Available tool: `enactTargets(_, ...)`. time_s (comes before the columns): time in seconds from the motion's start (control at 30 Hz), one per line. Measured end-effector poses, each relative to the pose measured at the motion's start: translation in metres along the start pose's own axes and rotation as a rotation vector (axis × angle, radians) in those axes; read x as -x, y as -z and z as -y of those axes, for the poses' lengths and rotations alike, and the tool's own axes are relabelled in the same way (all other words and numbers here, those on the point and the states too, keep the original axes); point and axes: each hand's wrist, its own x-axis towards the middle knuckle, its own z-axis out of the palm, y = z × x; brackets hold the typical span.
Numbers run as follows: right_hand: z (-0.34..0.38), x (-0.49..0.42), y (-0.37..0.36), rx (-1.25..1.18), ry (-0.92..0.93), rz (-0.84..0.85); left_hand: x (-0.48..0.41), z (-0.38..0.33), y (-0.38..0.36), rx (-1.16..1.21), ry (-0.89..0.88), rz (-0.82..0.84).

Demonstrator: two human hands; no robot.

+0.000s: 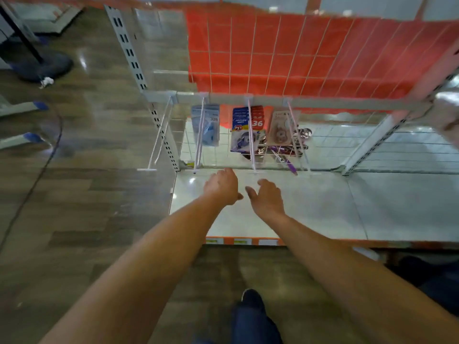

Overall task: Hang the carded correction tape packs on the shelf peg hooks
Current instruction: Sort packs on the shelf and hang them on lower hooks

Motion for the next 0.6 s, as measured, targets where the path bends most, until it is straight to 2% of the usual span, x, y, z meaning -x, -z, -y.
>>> enactTargets(0.13,0.027,0.065,0.062,-0.020,0.025,0.046,0.064,-0.008,0.054,-0.049,-0.046,0.069)
enactTargets(0.4,0.104,0.143,0.201,-0.116,0.174,-0.050,0.166,-0.049,0.191,-0.110,-0.216,-0.008)
enactTargets(0.6,0.143,0.152,0.282,-0.206,0.284,-0.202,0.186,-0.084,0.274,-0.045,-0.349,-0.194)
